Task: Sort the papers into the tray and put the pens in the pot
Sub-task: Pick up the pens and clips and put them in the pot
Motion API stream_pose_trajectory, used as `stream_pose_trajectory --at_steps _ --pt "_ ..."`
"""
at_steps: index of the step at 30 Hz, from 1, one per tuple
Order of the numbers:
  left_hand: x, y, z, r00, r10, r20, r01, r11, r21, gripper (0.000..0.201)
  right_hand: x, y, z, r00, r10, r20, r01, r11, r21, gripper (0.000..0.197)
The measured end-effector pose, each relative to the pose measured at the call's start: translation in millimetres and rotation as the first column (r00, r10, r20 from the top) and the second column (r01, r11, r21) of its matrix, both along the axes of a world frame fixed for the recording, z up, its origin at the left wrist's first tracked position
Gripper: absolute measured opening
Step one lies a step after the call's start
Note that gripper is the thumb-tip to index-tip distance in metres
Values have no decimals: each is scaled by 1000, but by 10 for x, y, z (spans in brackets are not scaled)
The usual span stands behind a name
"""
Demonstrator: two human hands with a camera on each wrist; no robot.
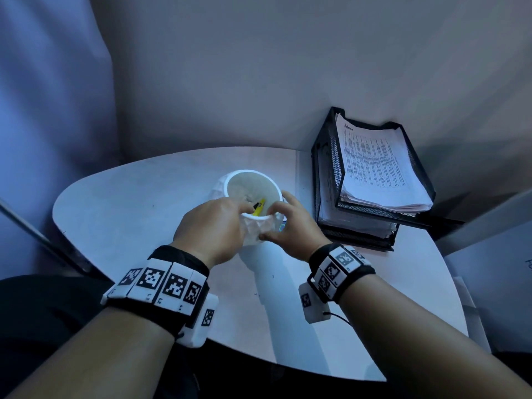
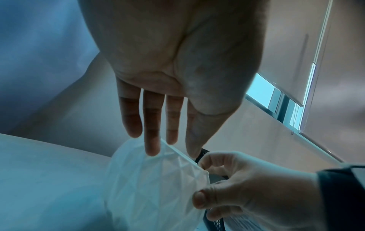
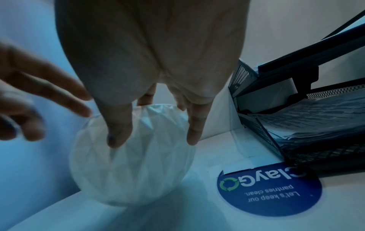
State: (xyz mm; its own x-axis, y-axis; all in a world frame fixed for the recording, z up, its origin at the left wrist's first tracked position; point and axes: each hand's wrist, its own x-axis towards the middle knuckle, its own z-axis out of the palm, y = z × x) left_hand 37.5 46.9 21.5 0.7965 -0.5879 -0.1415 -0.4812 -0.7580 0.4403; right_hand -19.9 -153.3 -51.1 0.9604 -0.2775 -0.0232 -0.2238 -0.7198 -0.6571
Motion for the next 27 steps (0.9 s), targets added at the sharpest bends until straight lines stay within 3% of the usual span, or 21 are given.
stream_pose_trajectory --at_steps 7,11,19,27 --pt "93 102 -164 992 -51 -119 71 984 165 43 626 -414 94 953 -299 -39 298 954 -25 36" --pt "144 145 -215 988 -52 -148 81 977 199 40 969 -701 3 912 -402 -81 399 915 -57 45" --pt "197 157 -227 984 -38 -172 72 978 197 37 1342 -980 -123 860 -489 -145 472 871 -134 39" --pt "176 131 -195 984 -44 -175 77 980 186 37 1379 -1007 -67 883 -449 -136 433 892 -132 42"
